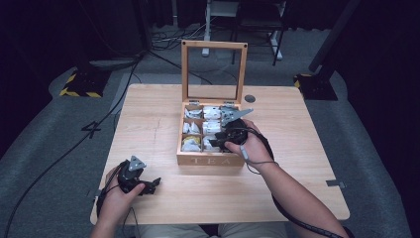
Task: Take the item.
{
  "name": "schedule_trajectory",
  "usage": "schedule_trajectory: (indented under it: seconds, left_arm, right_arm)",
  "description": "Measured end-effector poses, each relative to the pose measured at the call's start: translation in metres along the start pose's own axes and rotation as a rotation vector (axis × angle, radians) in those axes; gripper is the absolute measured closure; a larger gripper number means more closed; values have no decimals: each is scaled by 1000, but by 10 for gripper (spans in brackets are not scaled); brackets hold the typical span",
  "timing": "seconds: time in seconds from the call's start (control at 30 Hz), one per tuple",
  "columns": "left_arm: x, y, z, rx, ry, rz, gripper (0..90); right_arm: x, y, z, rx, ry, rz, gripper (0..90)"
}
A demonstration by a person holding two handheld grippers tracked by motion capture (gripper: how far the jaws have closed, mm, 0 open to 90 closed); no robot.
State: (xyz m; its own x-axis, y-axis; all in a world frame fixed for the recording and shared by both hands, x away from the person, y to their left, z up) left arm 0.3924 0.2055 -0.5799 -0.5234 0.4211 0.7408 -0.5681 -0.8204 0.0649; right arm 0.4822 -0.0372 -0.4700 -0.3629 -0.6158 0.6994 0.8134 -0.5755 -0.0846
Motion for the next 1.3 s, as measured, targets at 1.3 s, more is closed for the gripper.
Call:
schedule_trajectory:
  seconds: [1.3]
  left_arm:
    - [0, 0, 0, -1, -1, -1, 25]
  right_arm:
    - [-37, -8, -24, 98, -223, -5, 900]
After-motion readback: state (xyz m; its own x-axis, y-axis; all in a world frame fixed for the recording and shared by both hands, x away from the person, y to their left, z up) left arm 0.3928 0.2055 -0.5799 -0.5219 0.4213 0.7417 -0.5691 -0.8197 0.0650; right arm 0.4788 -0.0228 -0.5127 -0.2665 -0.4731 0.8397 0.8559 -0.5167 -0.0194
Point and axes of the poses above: each handheld gripper's, and its own axes: x roughly backward along the jaws, z roughly out of its top, y roughly to its right, the point moved 10 cm from there along -x, roughly forward along the jaws, and after that the axes turned 3 degrees about -z, right-handed, at the moved point
